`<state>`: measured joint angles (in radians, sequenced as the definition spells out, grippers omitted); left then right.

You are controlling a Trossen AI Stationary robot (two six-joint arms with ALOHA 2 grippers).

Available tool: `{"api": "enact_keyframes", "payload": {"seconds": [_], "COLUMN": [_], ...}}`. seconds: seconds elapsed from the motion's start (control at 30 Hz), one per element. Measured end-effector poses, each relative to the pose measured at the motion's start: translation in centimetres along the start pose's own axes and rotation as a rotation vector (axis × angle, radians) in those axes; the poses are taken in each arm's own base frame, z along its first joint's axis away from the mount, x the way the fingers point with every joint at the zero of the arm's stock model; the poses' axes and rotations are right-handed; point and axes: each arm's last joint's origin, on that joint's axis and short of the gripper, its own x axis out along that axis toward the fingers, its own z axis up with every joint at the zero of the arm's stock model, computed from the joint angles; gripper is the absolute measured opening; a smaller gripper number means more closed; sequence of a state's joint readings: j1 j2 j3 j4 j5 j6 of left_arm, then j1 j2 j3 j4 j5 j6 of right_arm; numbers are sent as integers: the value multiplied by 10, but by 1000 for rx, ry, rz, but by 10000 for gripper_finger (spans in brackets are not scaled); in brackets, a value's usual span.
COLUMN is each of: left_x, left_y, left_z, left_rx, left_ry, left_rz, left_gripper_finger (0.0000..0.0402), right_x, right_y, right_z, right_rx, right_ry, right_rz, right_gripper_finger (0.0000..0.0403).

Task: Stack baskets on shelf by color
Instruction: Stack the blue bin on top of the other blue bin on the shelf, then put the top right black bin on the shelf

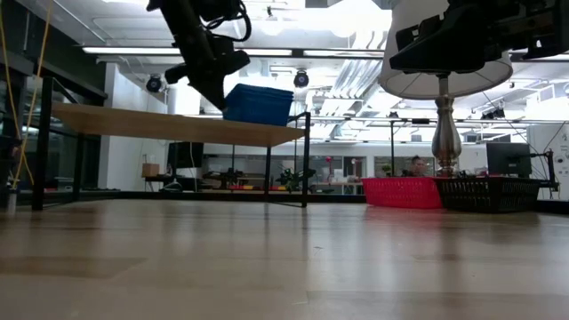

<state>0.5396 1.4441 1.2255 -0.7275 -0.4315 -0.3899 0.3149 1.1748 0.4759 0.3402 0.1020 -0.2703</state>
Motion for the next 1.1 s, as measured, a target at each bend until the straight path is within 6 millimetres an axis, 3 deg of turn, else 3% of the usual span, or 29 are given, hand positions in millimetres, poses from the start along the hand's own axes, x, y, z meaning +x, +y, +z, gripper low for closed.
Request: {"api": "enact_keyframes", "payload": {"seconds": [0.5,0.7,0.87,1.0,1.1], "left_x": [1,-7,-33,-69,-95], "left_y": [-4,-3,1,-2,-15], "left_z": [6,5,6,-1,-17], "left_rx": [5,4,-5,27,86], "left_ry": [-32,-22,-65,-134,-192], "left_rz": [-87,-161,-254,-348,-409], "left_gripper_finger": [0,0,0,0,0], "right_x": [0,0,0,0,0], "right_y": [0,0,0,0,0], "right_z": [0,0,0,0,0], "right_rx": [0,0,0,0,0], "right_ry": [1,1,1,0,0], "right_rz": [0,0,0,0,0], "right_gripper_finger": [0,0,0,0,0]}}
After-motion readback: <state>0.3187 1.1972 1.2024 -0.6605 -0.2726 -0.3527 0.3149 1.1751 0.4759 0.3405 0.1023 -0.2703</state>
